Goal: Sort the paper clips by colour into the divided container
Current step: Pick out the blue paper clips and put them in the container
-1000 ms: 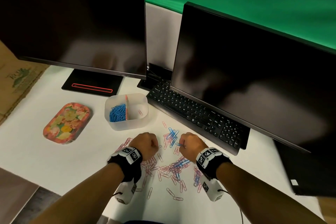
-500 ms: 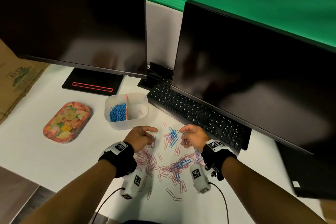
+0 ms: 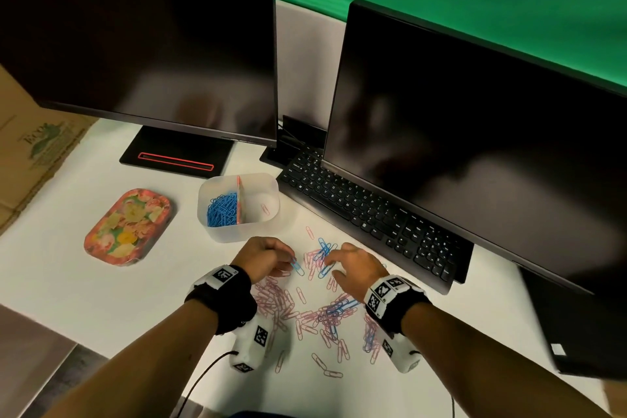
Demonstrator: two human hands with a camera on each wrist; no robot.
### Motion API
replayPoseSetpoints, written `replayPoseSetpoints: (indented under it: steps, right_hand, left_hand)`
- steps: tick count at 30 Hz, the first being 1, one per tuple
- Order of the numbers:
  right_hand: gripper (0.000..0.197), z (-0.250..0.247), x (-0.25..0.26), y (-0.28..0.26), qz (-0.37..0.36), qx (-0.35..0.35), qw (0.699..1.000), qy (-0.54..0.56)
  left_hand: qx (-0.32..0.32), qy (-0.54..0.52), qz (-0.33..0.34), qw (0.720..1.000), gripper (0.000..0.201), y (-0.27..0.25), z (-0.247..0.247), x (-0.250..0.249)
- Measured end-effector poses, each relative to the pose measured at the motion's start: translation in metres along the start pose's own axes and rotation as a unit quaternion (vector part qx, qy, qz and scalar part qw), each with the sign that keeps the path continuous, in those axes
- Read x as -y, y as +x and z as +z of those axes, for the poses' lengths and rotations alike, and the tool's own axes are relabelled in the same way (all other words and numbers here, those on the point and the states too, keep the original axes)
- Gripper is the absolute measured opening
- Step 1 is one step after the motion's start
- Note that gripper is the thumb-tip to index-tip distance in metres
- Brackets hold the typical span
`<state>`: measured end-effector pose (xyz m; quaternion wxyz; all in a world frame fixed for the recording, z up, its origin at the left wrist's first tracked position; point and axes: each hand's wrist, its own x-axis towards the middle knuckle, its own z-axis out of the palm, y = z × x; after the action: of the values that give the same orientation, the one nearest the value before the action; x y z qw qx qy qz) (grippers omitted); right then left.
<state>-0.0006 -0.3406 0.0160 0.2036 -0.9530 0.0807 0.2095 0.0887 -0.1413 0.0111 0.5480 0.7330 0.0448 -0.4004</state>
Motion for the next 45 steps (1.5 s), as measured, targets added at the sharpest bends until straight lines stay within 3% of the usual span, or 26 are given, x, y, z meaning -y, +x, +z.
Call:
replayPoseSetpoints:
  steps: [6,12,14,16,19,22,27,33,39,45]
  right_hand:
    - [0.017,0.004,0.000,-0.004,-0.030,0.007,0.999,-0.043]
    - [0.029,0.004,0.006,-0.006,-0.052,0.028,0.998,-0.033]
    - [0.025,0.005,0.009,-0.004,-0.046,0.035,0.997,-0.042]
    - [0.023,0.006,0.012,-0.004,-0.033,0.038,0.997,-0.050]
    - [0.022,0.007,0.016,-0.004,-0.018,0.043,0.997,-0.053]
    - [0.023,0.008,0.017,-0.007,-0.007,0.053,0.997,-0.051]
    - [0.031,0.011,0.017,-0.010,0.002,0.055,0.998,-0.028]
    - [0.044,0.011,0.021,-0.011,0.004,0.092,0.995,-0.048]
    - [0.025,0.013,0.015,-0.013,-0.005,0.066,0.997,-0.044]
    - [0.009,0.015,0.004,-0.017,0.027,-0.011,0.994,0.104]
  left_hand:
    - [-0.021,-0.169,-0.012,0.985,0.022,-0.001,0.011,-0.007]
    - [-0.015,-0.250,-0.072,0.966,0.019,0.006,0.028,-0.018]
    - [-0.027,-0.194,-0.060,0.979,0.016,0.012,0.035,-0.021]
    - [-0.045,-0.007,0.003,0.999,0.016,0.020,0.042,-0.021]
    - [-0.062,0.291,0.081,0.951,0.005,0.024,0.054,-0.021]
    - [-0.064,0.404,0.095,0.907,0.005,0.029,0.059,-0.018]
    - [-0.054,0.430,0.091,0.896,0.004,0.030,0.059,-0.020]
    - [-0.064,0.392,0.123,0.910,0.014,0.024,0.046,-0.021]
    - [-0.059,0.339,0.143,0.928,0.014,0.016,0.030,-0.018]
    - [-0.026,0.269,0.135,0.953,0.017,0.004,0.017,-0.010]
